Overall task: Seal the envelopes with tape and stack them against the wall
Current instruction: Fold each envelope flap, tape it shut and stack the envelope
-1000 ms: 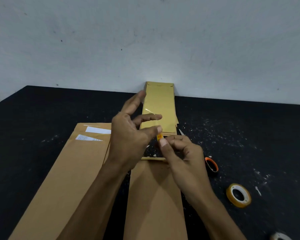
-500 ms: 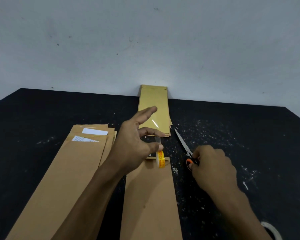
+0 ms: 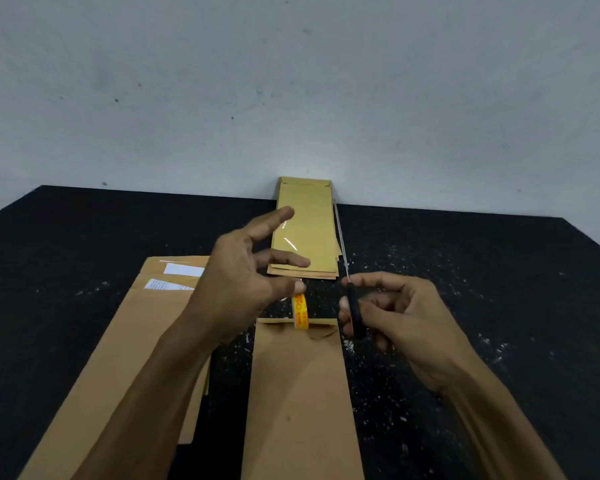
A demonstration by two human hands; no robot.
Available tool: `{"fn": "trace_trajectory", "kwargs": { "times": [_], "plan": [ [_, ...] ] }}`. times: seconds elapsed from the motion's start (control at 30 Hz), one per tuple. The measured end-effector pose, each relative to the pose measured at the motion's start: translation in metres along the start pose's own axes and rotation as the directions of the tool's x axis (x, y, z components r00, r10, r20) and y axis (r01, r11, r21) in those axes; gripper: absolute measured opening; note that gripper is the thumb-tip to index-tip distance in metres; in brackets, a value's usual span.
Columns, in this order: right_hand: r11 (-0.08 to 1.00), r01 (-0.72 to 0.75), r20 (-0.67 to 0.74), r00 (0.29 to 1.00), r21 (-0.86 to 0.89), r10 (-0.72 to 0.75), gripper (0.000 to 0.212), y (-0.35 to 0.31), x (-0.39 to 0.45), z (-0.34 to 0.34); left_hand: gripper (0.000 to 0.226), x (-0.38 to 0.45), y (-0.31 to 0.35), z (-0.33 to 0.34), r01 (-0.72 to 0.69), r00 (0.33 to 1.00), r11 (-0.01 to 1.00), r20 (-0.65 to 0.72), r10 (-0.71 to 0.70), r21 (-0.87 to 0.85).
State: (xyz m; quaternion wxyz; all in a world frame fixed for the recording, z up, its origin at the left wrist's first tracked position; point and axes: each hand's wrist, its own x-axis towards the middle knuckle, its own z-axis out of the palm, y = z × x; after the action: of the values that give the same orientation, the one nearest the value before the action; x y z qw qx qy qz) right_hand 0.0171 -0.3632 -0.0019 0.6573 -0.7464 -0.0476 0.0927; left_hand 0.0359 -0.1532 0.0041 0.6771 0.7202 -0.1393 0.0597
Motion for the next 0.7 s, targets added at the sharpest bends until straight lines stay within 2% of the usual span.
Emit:
{"fn": "trace_trajectory", "kwargs": {
  "times": [0.07,0.17,0.27,0.4,0.53,0.7],
  "plan": [
    [0.999,0.013,0.017,1.0,0.051,-0.014,0.047,-0.005,-0.002,0.0,0.09,0.001,0.006,-0.01,-0.001,1.0,1.0,-0.007,0.001,-0.011],
    [0.996,-0.015,0.15,0.989,0.093,0.001,0.03,-0.006,-0.002,-0.003,0.091,0.002,0.015,-0.032,0.023,0.999,1.0,0.022,-0.023,0.01],
    [0.999,-0.02,0.287,0.958,0.034,0.01,0.036,0.001,-0.001,-0.008,0.09,0.002,0.022,-0.051,0.071,0.987,0.994,0.135,-0.082,0.086],
    [0.998,-0.066,0.404,0.913,0.01,0.057,0.039,0.007,0.0,-0.009,0.089,0.002,0.024,-0.058,0.127,0.934,0.971,0.304,-0.185,0.201],
    [0.997,-0.071,0.432,0.898,-0.036,0.08,0.04,0.012,0.003,-0.005,0.083,0.001,0.023,-0.055,0.193,0.888,0.958,0.378,-0.263,0.213],
    [0.994,-0.086,0.417,0.903,-0.072,0.108,0.032,0.015,0.004,-0.003,0.083,0.001,0.02,-0.055,0.213,0.864,0.951,0.411,-0.291,0.226]
  ]
}}
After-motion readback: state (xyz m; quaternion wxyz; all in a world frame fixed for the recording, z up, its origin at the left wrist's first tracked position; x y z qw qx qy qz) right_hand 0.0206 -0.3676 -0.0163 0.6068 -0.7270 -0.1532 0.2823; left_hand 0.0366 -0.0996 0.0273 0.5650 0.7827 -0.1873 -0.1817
